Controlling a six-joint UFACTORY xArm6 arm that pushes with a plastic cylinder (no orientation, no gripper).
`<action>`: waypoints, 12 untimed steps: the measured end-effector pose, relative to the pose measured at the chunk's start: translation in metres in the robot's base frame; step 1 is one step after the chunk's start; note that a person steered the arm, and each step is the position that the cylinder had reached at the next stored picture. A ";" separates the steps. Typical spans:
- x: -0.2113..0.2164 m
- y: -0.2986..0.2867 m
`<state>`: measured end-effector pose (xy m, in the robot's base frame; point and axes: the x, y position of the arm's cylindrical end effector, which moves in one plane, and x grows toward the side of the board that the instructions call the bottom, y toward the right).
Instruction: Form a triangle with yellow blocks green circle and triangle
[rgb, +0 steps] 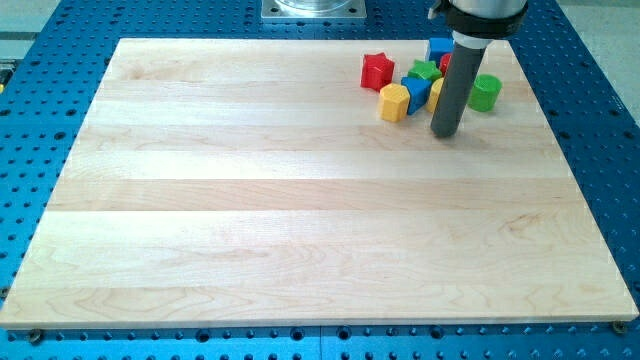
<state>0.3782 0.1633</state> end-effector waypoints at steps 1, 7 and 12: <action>0.000 0.000; -0.068 0.097; 0.083 -0.133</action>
<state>0.4615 0.0300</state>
